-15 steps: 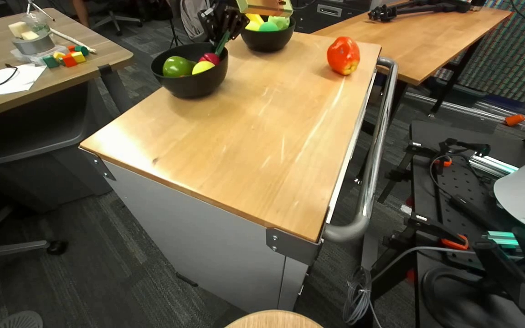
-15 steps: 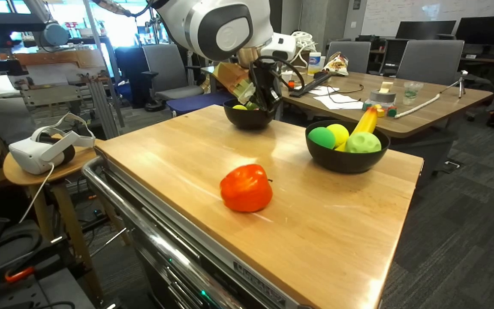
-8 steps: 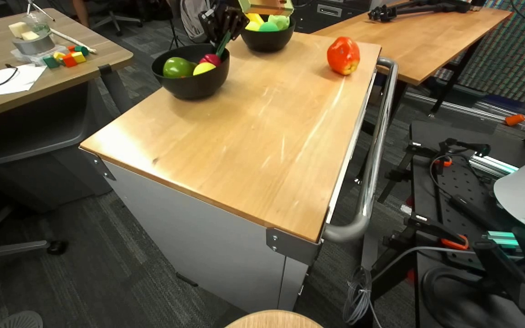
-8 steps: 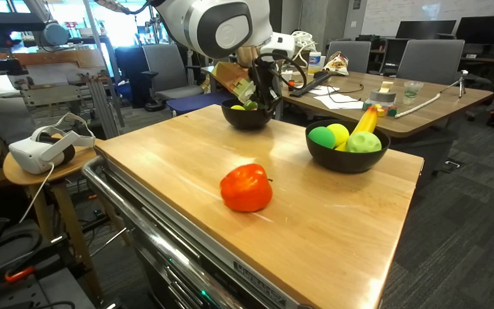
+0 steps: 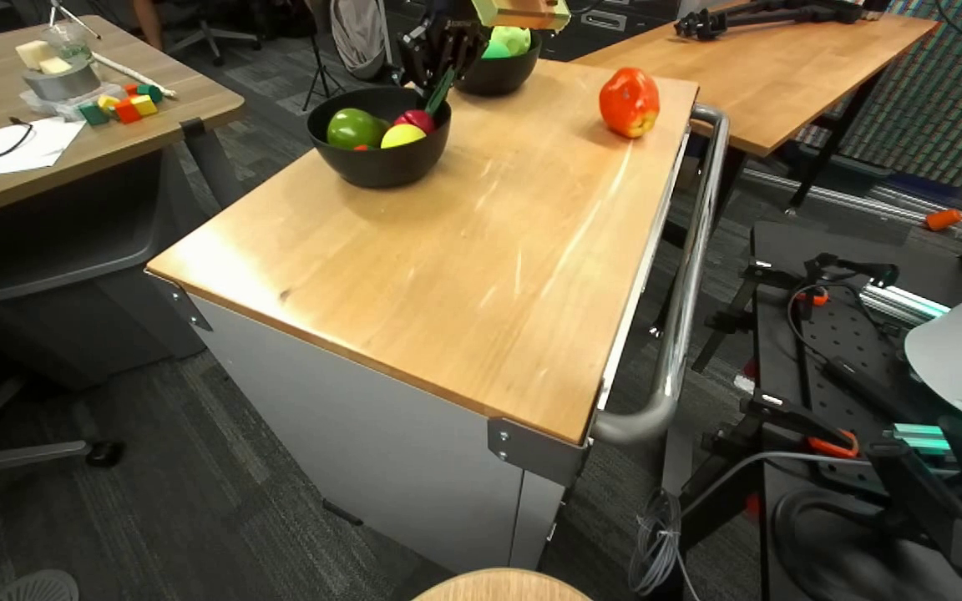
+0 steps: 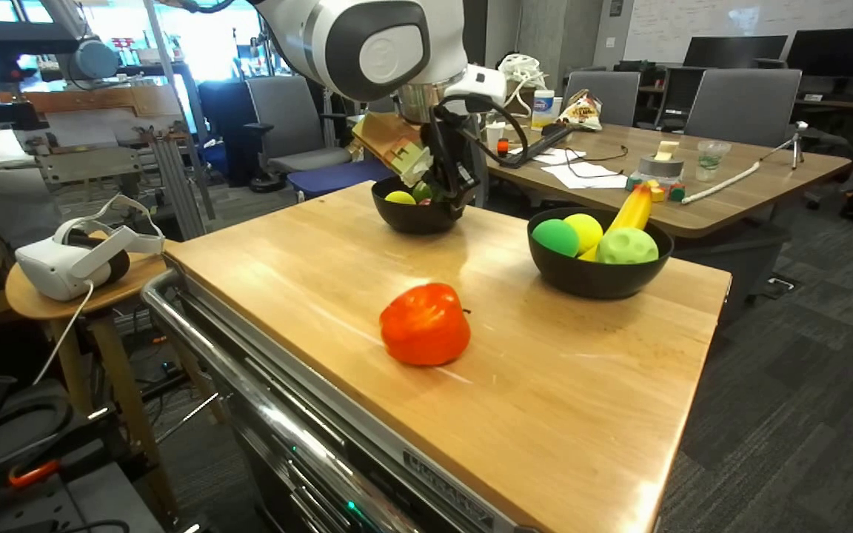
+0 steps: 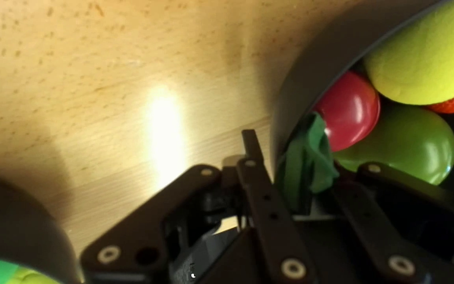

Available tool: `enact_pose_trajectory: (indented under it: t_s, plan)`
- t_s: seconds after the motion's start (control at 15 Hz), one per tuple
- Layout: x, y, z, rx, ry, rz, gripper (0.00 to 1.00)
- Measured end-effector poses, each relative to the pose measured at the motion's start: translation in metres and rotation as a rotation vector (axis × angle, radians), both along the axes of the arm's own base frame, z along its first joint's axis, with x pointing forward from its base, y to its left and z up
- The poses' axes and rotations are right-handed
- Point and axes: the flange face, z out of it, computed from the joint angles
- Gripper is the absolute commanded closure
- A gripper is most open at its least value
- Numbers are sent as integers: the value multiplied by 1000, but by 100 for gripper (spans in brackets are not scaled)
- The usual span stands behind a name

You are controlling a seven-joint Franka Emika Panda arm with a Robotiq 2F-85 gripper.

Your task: Take the toy fruits and vegetables from the black bowls and place them on the table

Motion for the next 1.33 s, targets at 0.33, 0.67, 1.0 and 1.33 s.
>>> enact_pose_trajectory:
  t_s: [0.33, 0.67, 1.0, 1.33]
  plan:
    - [-9, -5, 11, 2, -8, 2, 6]
    - [-13, -3, 27, 32, -8, 8, 25]
    - [-18, 0, 38, 46, 29, 37, 56]
    - [-22, 0, 35, 55, 61, 44, 95]
